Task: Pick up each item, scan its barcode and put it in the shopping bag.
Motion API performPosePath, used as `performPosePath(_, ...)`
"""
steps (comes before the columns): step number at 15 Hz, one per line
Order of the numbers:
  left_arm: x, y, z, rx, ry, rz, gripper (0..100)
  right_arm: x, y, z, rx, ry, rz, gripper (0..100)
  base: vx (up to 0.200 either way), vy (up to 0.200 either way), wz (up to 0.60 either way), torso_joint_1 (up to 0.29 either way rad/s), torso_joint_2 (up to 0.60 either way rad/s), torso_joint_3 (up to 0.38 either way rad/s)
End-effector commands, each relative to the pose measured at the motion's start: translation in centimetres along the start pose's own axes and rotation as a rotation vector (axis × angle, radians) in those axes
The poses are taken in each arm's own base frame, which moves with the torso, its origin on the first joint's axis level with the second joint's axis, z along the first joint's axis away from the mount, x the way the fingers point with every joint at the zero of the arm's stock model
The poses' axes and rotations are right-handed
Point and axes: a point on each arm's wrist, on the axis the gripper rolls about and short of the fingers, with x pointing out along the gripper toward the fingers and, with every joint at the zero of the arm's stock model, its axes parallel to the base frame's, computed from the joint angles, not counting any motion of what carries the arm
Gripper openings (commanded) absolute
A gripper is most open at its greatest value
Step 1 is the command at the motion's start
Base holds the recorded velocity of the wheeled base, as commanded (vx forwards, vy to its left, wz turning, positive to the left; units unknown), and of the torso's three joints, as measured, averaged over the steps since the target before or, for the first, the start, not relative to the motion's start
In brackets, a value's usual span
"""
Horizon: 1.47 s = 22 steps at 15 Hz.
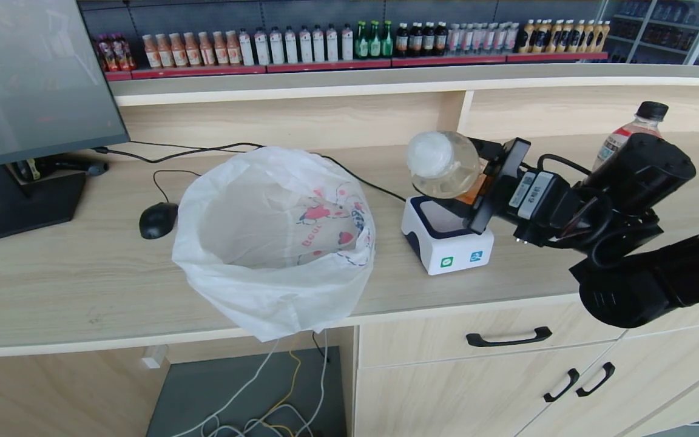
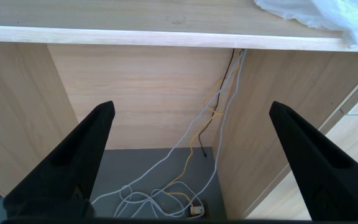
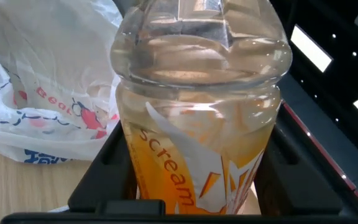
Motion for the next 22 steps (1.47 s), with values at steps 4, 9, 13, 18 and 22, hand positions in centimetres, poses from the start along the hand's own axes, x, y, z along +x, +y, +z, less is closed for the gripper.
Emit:
performPosePath(4,0.0,0.0,0.0,-0.001,0.000,0.000,100,-1.2,1.7,0.3,-0.029,-0.004,0.062,0,0.000,0.000,0.00,0.000,0.00,0.000)
performPosePath(9,0.0,0.0,0.0,-0.001,0.000,0.000,100,-1.1,1.7,-0.1,-0.044,-0.008,0.047,0,0.000,0.000,0.00,0.000,0.00,0.000)
performPosePath(13,0.0,0.0,0.0,-0.001,0.000,0.000,100,-0.8,1.8,-0.4,-0.042,-0.009,0.043,0,0.000,0.000,0.00,0.000,0.00,0.000)
performPosePath(18,0.0,0.0,0.0,-0.001,0.000,0.000,100,-0.7,1.8,-0.4,-0.028,-0.002,0.039,0,0.000,0.000,0.00,0.000,0.00,0.000)
performPosePath(22,0.0,0.0,0.0,-0.001,0.000,0.000,100,-0.7,1.8,-0.2,-0.030,0.012,0.026,0,0.000,0.000,0.00,0.000,0.00,0.000)
